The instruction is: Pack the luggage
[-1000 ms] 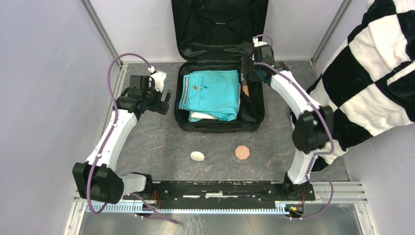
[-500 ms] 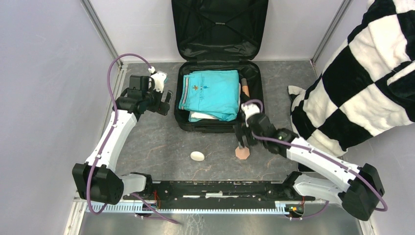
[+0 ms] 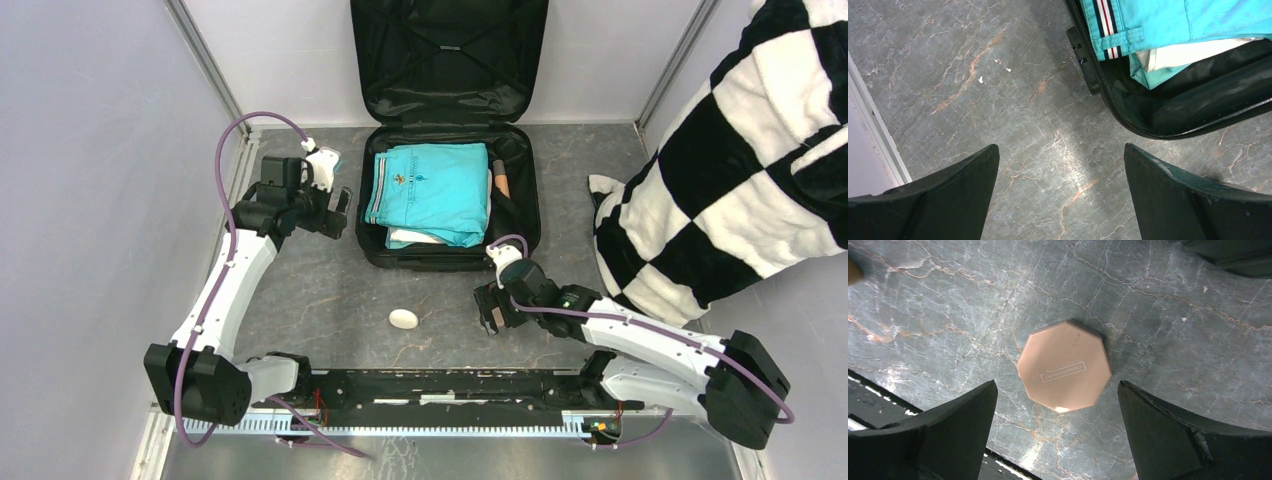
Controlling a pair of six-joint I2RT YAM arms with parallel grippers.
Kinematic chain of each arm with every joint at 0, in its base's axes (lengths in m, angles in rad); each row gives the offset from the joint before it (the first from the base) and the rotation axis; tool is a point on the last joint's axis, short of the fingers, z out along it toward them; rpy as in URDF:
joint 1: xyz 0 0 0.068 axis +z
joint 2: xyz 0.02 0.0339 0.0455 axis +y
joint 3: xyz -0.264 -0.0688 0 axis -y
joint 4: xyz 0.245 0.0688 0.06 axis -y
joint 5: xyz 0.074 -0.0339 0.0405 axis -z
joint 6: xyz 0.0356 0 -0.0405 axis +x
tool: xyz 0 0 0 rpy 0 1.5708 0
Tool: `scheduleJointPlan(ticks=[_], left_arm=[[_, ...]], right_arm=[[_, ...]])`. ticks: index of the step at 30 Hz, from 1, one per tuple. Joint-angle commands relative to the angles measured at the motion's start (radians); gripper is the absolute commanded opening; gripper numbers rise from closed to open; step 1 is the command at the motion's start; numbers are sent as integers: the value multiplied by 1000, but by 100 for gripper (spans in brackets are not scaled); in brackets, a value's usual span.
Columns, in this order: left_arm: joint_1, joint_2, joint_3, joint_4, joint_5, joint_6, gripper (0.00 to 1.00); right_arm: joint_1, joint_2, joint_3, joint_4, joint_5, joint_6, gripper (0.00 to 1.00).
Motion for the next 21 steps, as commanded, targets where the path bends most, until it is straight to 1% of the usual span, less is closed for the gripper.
scheduleJointPlan(ticks=[1,7,9,11,14,16,18,19,21], left_arm=[[4,-29,35,-5,17,-21,100],[4,-20,45,-5,23,-23,100],[4,-15,49,-4,24,-23,100],[5,-11,50,-3,25,-24,100],[4,-7,48,-3,23,-23,100],[4,-7,43,-2,21,-20,100],[4,-11,39,2,18,-18,100],[5,-11,37,3,17,-15,100],[5,-12,37,3,16,-15,100]], right_arm=[[5,56,-3,69,4,-13,98],[5,123,-13,81,58,-27,98],[6,134,-17,92,63,-30,94],[5,140,-17,99,65,-32,87],[6,127,-3,95,74,-39,71],[5,106,34,61,93,-47,60],[6,78,108,13,111,-62,51],[5,63,150,-18,123,-68,49],[4,47,266,-81,157,-89,48]])
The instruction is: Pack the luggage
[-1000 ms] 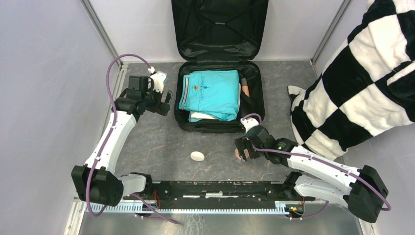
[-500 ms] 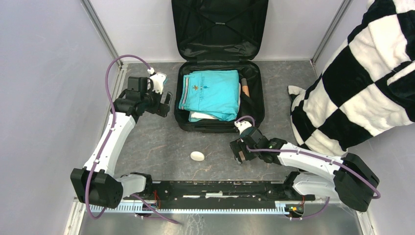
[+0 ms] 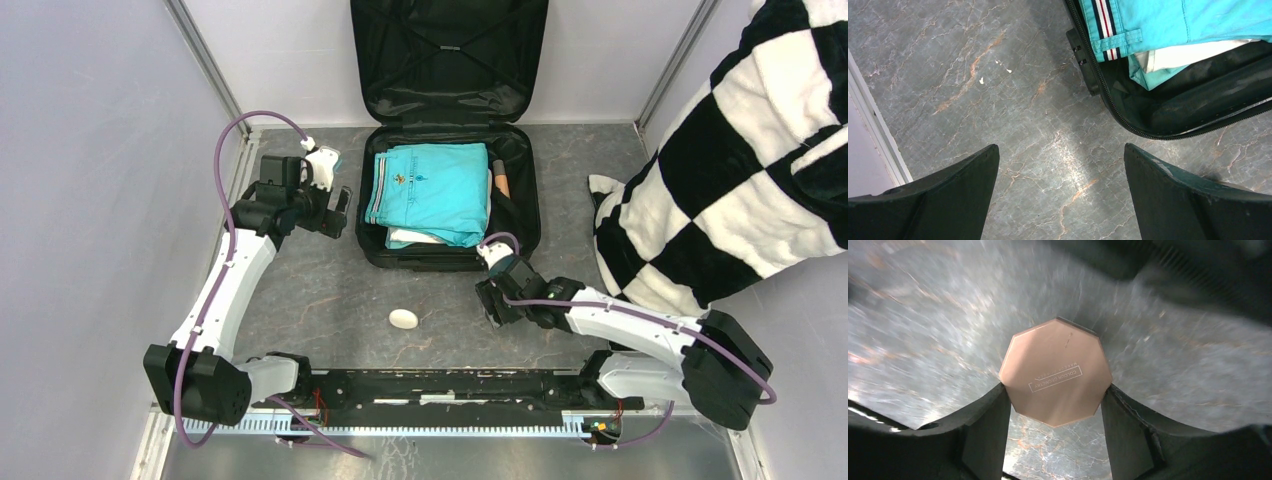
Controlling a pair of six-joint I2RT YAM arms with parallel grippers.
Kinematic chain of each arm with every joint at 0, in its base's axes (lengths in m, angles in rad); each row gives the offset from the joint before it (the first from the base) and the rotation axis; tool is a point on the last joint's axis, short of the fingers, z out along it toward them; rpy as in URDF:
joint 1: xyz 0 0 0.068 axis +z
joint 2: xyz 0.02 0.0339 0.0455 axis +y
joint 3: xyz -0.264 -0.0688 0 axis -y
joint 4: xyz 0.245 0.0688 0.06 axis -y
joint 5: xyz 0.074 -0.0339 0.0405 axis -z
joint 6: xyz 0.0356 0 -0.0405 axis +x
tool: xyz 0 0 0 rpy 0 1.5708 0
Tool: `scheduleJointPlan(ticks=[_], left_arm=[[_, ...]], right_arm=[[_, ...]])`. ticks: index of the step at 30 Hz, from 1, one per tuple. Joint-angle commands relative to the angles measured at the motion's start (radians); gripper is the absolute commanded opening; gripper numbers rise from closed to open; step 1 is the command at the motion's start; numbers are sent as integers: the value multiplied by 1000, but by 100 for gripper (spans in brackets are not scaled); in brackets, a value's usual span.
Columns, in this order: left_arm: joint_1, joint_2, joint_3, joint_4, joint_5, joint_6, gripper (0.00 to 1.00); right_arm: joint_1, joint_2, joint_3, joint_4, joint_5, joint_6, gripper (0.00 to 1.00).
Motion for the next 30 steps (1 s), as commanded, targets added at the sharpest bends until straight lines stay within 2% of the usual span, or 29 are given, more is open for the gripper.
scheduleJointPlan(ticks=[1,5,9,12,14,23,30], left_arm=[[5,-12,25,11,14,-14,100],[3,-12,25,14,18,-17,100],[3,-14,21,16,23,-24,100],[5,-17,17,15,26,-24,100],[5,-23,13,16,26,-23,100],[5,-38,-4,16,27,-15,100],[5,-42,-33,34,25,-9,100]], right_arm=[[3,-61,269,-87,108,-52,47],[-33,8,515,-202,182,-114,42],[-159,108,637,-216,154,-166,42],[-276,174,650,-166,87,-177,41],[-311,223,655,-145,79,-178,41],[-369,448,643,-69,91,-166,39],[-402,534,640,-31,115,-129,39]])
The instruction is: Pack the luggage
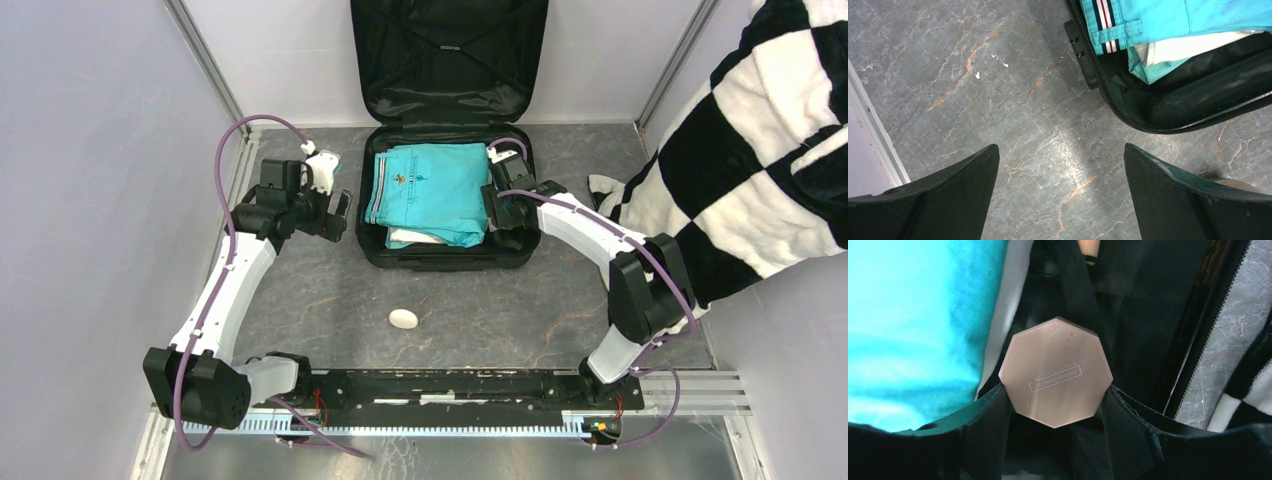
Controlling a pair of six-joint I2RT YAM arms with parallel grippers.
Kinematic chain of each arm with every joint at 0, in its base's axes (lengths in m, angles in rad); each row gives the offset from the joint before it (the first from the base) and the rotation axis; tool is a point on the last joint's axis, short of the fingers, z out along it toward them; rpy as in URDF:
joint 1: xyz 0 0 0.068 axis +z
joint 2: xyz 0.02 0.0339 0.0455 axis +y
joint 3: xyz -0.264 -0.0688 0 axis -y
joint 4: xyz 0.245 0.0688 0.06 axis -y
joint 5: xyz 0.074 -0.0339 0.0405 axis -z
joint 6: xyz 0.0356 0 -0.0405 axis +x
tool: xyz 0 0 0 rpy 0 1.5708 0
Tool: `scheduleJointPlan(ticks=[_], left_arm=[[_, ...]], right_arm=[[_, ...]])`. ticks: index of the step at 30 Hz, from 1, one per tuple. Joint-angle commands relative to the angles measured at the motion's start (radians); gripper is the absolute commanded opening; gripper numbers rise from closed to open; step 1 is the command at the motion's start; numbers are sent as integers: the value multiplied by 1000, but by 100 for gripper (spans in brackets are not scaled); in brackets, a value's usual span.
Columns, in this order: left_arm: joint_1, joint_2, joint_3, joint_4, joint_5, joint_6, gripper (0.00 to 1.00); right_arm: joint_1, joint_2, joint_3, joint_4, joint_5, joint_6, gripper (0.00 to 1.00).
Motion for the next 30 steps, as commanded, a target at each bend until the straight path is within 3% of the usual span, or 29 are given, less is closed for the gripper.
scheduleJointPlan(ticks=[1,8,15,20,25,30], left_arm=[[4,-27,-10,34,24,-8,100],[4,-30,-13,34,22,7,100],[5,-29,-4,37,31,7,100],[5,-27,0,37,32,11,100],[5,-22,-3,34,33,17,100],[5,-12,4,31,30,18,100]], right_arm=[[-18,32,2,65,32,24,39],[-21,31,-10,68,-27,37,80],[-18,-97,37,30,-59,50,98],[76,-245,-13,45,-80,7,98],[320,-417,-176,108,-145,-77,98],[541,-536,-335,195,-240,-58,98]])
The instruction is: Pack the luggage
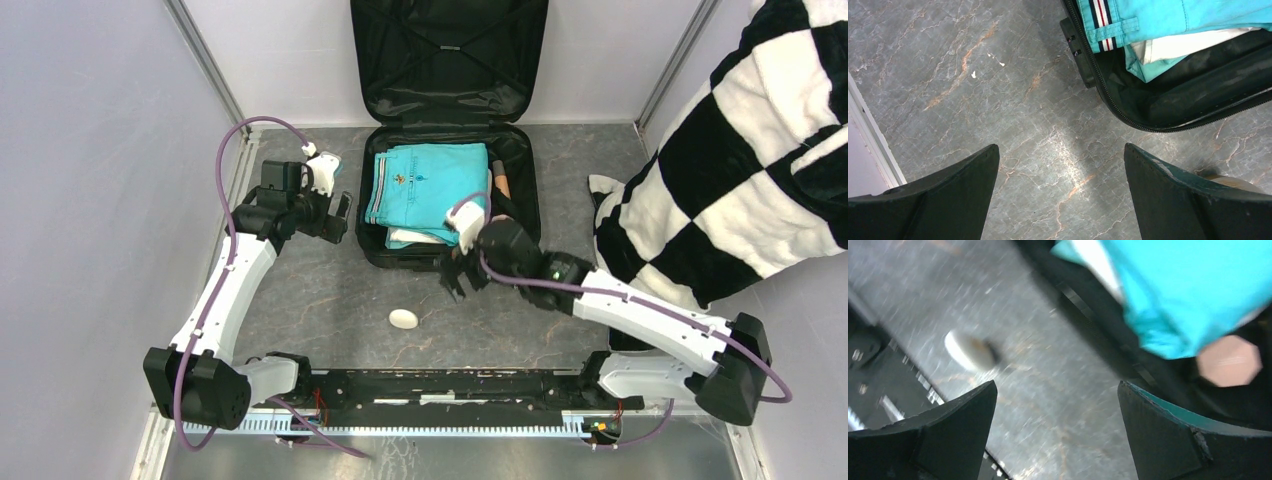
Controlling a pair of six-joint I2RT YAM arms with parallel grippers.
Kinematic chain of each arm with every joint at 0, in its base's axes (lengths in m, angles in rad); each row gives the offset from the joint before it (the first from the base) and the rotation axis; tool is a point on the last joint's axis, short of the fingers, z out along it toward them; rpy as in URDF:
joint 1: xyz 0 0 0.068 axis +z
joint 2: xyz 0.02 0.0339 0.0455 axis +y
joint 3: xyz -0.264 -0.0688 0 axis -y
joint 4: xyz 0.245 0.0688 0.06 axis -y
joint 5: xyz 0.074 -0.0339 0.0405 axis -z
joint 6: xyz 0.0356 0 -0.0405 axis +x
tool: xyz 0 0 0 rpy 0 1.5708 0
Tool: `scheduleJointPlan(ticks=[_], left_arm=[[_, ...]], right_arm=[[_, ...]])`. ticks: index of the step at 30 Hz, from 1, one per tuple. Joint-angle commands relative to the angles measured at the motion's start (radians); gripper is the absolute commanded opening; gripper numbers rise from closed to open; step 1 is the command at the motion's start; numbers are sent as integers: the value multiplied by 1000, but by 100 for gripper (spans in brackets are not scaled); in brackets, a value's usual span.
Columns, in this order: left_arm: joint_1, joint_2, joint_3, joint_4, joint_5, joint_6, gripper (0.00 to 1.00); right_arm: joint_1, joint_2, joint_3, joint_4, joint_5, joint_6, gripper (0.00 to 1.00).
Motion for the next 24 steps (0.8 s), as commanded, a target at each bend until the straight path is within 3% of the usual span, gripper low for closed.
scheduleJointPlan(ticks=[1,7,19,24], left_arm=[[4,-5,22,29,21,15,100],[4,3,50,16,25,0,100],[5,-8,70,-6,6,16,100],[6,-6,66,-4,7,16,100]], right_arm=[[159,-63,-114,98,-82,-19,98],[310,48,-99,159,-104,-48,98],[311,357,36,230,-139,-138,94],[307,443,92,231,-125,-163,83]])
